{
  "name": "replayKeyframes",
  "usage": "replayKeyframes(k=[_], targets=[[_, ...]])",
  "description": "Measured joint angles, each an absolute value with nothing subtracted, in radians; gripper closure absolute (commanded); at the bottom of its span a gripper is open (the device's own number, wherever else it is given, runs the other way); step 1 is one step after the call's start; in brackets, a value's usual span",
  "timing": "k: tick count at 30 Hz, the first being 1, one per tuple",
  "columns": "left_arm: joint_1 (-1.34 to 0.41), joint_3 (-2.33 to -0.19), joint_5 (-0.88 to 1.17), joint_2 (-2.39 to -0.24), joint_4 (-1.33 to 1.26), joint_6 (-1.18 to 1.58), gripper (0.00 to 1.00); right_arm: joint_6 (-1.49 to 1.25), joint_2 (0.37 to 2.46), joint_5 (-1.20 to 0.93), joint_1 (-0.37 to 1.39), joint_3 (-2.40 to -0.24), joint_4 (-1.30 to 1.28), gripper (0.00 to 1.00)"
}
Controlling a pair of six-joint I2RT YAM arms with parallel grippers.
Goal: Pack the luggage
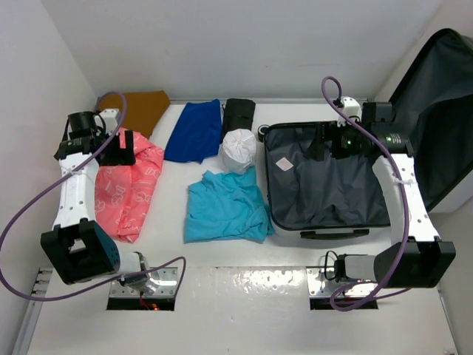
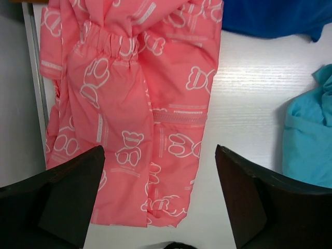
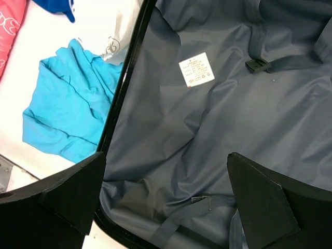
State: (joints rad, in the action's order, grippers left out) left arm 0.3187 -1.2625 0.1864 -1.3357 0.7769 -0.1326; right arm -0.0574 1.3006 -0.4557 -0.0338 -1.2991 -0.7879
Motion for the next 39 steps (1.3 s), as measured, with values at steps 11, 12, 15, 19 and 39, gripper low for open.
replayKeyframes(k=[11,12,15,19,39], targets=[[0.249,-1.093,0.043,-1.411,0.763,-0.131,0.18,-0.031,1.301,-0.43,-0.032,-1.277,-0.791,0.01],[0.24,-1.079,0.034,-1.43,0.758,-0.131,0.17,-0.028,1.301,-0.427,-0.032,-1.277,-0.794,0.01],[0.216,-1.063,0.005,-1.483,0.748,-0.131,0.13,-0.025,1.304,-0.42,-0.03,-1.277,-0.795,0.01],[0.176,-1.063,-0.024,-1.533,0.711,-0.131,0.13,-0.022,1.313,-0.413,-0.03,-1.277,-0.796,0.01],[0.113,-1.071,-0.182,-1.771,0.592,-0.028,0.44,0.026,1.36,-0.386,-0.03,-1.277,-0.8,0.01]])
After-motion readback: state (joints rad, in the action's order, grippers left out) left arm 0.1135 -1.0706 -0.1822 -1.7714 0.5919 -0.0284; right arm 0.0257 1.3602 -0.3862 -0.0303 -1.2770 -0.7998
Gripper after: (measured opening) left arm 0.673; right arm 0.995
